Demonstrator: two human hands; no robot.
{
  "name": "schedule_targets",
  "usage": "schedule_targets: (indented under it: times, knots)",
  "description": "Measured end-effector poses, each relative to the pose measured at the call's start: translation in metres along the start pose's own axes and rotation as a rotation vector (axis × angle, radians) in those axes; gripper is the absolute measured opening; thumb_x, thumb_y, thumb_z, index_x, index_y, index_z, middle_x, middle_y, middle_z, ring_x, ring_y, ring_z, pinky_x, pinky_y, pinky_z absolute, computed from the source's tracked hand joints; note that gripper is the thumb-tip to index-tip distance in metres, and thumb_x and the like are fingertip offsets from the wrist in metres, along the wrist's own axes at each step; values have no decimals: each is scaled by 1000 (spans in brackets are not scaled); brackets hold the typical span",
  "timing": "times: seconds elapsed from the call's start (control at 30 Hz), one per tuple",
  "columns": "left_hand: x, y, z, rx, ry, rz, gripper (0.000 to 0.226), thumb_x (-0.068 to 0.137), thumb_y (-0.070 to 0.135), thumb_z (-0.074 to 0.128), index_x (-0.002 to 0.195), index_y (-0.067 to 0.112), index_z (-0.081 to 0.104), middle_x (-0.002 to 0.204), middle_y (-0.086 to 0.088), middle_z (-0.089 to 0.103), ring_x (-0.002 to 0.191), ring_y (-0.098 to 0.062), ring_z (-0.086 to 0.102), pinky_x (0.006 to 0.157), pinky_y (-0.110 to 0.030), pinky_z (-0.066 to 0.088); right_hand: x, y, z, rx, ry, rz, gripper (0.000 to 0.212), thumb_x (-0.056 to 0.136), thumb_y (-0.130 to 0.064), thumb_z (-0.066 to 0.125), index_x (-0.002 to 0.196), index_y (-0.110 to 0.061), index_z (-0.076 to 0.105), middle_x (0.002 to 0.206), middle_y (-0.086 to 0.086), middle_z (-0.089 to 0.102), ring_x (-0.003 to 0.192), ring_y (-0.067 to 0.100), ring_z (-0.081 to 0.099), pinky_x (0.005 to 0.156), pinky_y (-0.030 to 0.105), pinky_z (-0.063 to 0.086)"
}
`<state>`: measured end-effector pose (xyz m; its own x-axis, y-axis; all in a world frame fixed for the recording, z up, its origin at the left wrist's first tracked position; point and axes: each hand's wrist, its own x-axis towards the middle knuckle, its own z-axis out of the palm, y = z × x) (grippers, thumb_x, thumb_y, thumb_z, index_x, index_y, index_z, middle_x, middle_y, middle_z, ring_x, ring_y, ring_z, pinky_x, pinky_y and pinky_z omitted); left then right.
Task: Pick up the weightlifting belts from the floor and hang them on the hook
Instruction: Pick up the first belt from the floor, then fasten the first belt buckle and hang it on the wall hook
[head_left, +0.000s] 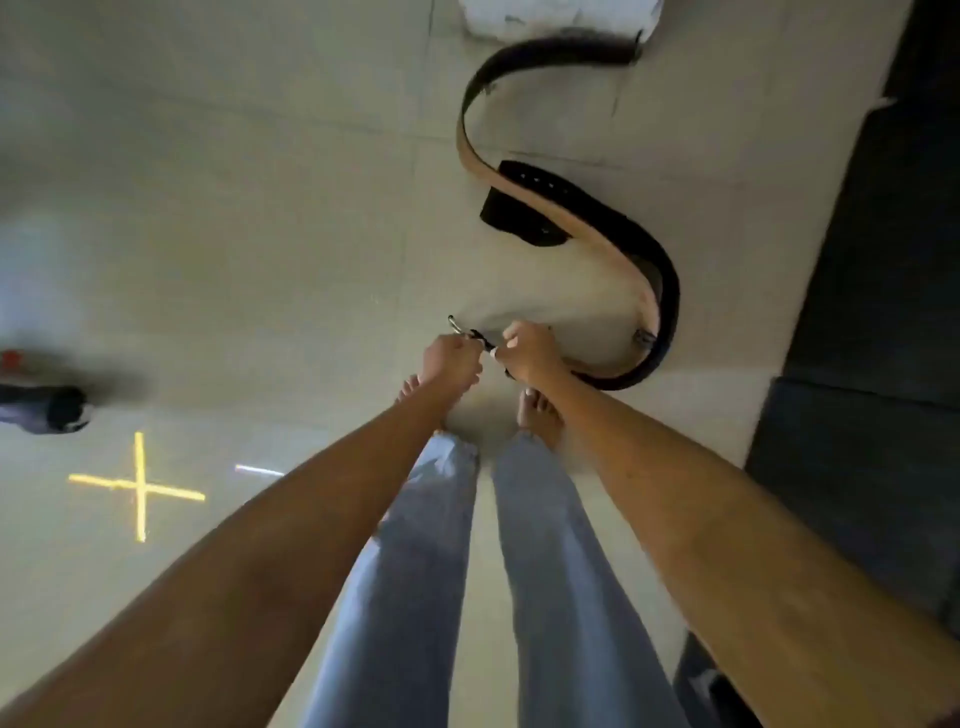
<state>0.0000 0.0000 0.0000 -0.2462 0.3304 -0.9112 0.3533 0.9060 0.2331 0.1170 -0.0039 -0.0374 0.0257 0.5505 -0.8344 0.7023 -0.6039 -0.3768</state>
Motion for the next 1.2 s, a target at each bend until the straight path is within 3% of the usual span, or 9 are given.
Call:
schedule_targets:
  times: [0.17, 0.3, 0.43, 0.53, 0.6, 0.67, 0.77, 0.97, 1.2]
  knots:
    - [112, -39, 43, 120, 9, -62, 19, 79, 23, 53, 64, 14, 60, 71, -15, 69, 68, -32, 66, 60, -31, 48, 88, 45, 71, -191, -31, -38, 38, 80, -19, 67, 114, -5, 55, 121, 16, 60, 115, 33, 55, 94, 39, 47]
    - [152, -65, 53, 431, -72, 21, 33, 87, 27, 48, 92, 0, 66, 96, -18, 69, 98, -34, 64, 79, -34, 48, 124, 72, 100, -569, -36, -193, 28, 89, -16, 59, 115, -9, 57, 120, 13, 62, 115, 32, 59, 95, 40, 45]
    - [133, -66, 47, 553, -88, 65, 53, 98, 41, 28, 110, 1, 61, 120, -21, 62, 115, -38, 55, 96, -39, 38, 121, 72, 87, -288, -44, -90, 22, 87, -22, 62, 98, -4, 66, 103, 19, 71, 99, 35, 66, 79, 37, 50]
    - [110, -68, 29, 514, -19, -15, 85, 77, 76, 8, 91, 13, 64, 118, -21, 63, 113, -45, 54, 102, -56, 37, 84, 57, 55, -99, -106, -34, 29, 82, -30, 71, 91, -3, 69, 95, 20, 73, 88, 33, 68, 68, 31, 43]
    - [79, -54, 10, 465, -24, -9, 82, 73, 79, 8, 75, 12, 57, 109, -21, 65, 109, -45, 56, 98, -56, 41, 46, 39, 27, 29, -98, -17, 31, 82, -33, 71, 90, -3, 70, 91, 19, 73, 81, 29, 68, 68, 31, 46]
    - [20, -16, -10, 400, -22, 28, 63, 88, 64, 21, 76, 11, 53, 92, -16, 62, 101, -39, 59, 97, -50, 44, 5, 15, -6, 130, -67, -26, 32, 83, -39, 70, 86, -7, 69, 86, 14, 73, 81, 30, 69, 74, 38, 55]
    - [-59, 30, -36, 265, -46, 119, 62, 94, 59, 23, 68, 12, 55, 70, -6, 60, 76, -27, 64, 77, -38, 51, -62, -31, -65, 216, -13, -57, 36, 85, -47, 65, 85, -11, 68, 85, 9, 72, 84, 30, 69, 78, 40, 54]
    - [-234, 122, -100, -176, -46, 399, 48, 91, 57, 44, 88, 15, 65, 85, -4, 67, 84, -26, 65, 79, -40, 54, -224, -137, -203, 443, 154, -166, 30, 81, -47, 67, 90, -18, 73, 91, 4, 76, 89, 24, 71, 87, 41, 56]
    - [-398, 174, -173, -467, -302, 766, 24, 84, 32, 65, 97, 12, 68, 89, -8, 72, 82, -24, 71, 67, -33, 55, -373, -238, -292, 772, 272, -287, 23, 82, -31, 73, 93, -10, 76, 93, 9, 77, 88, 26, 73, 84, 41, 59]
